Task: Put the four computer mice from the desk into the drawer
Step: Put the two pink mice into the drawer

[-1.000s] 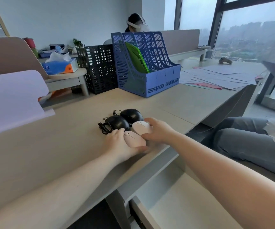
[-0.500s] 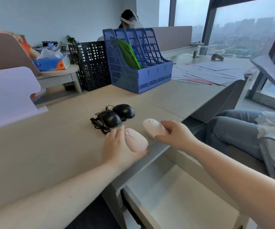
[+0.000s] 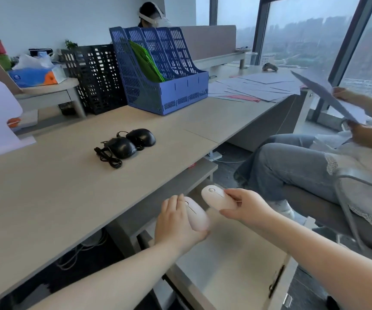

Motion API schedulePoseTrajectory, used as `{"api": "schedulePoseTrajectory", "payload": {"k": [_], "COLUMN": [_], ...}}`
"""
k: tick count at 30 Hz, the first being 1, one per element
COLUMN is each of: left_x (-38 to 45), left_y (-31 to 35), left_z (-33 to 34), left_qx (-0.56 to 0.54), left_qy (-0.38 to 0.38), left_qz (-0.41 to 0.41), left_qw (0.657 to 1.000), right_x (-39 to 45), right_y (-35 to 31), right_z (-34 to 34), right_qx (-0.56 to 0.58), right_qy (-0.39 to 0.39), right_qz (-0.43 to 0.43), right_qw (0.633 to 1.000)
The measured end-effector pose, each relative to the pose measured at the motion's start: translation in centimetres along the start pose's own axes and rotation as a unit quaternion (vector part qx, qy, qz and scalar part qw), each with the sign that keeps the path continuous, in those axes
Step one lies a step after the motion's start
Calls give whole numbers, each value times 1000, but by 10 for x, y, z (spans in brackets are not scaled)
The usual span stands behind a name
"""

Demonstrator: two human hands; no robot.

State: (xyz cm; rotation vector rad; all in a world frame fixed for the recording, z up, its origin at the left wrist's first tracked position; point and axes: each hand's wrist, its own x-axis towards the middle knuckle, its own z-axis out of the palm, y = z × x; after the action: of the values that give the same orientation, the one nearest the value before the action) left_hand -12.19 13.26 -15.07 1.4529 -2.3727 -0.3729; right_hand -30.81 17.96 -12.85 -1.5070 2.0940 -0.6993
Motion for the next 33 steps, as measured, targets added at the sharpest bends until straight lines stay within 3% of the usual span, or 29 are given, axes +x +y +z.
{"api": "schedulePoseTrajectory", "payload": {"k": [10,14,20,33], "left_x": [14,15,28,28], "left_y": [-19,-23,-33,-31], "left_z": [62,79,92,94], "left_qx": [49,57,66,70], "left_qy": [-65,-128,-163,-208], "left_qz": [-14,-35,-103,-131], "left_qw": [997,990,979,967], "right_x": [37,47,52,56], "right_y": [41,46,46,52], "right_z": [59,81,97,100], "right_qx": [-79,-86,-103,-105], "right_qy": [-88,-117,-126,-128], "right_qz": [22,22,-3,8], "right_qw": [993,989,987,986]}}
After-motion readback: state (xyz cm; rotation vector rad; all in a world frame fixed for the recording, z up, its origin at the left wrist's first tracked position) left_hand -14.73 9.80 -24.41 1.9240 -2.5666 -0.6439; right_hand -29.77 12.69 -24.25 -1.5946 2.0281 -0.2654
